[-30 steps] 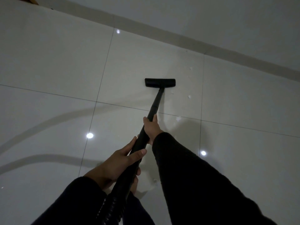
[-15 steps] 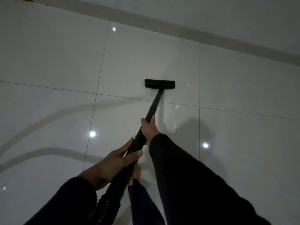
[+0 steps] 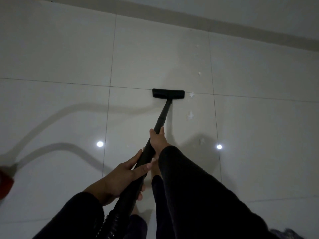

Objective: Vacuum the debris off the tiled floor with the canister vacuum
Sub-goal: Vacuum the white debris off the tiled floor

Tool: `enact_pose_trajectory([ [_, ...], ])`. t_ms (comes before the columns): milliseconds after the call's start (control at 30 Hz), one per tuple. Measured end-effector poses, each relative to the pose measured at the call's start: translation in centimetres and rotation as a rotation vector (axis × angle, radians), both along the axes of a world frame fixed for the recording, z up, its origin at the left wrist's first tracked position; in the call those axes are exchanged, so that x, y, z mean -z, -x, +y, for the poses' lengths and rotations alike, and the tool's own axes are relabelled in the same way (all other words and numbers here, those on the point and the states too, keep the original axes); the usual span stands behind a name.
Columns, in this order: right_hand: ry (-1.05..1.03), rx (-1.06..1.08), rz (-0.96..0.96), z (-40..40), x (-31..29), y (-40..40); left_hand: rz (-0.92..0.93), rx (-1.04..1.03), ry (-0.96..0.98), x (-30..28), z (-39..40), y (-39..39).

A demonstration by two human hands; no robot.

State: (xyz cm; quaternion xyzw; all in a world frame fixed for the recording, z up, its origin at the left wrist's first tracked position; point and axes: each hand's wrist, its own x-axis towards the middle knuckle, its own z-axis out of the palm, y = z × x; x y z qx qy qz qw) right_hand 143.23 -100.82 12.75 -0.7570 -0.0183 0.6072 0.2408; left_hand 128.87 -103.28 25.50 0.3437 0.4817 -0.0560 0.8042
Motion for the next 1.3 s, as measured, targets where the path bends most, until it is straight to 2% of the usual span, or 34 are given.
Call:
enact_pose_trajectory([
  [233,0.023,0.045,0.031,-4.4,-0.6,2.9,0.013,-0.002,0.004,-0.8,-3.9,3.0],
  [633,0.042,0.037,0.047,-10.0,-0.1,1.6,0.051,0.028,-0.004,-0.2,-9.8,1.6],
  [933,0.040,0.072,0.072,-14.0,-0.5,2.9,0.091,0.055,0.003,-2.0,-13.3,2.2],
  [1300,0.017,0.148,0.053,-18.7,-0.9,8.4,0.056,0.154,-0.039,-2.0,-17.3,8.0],
])
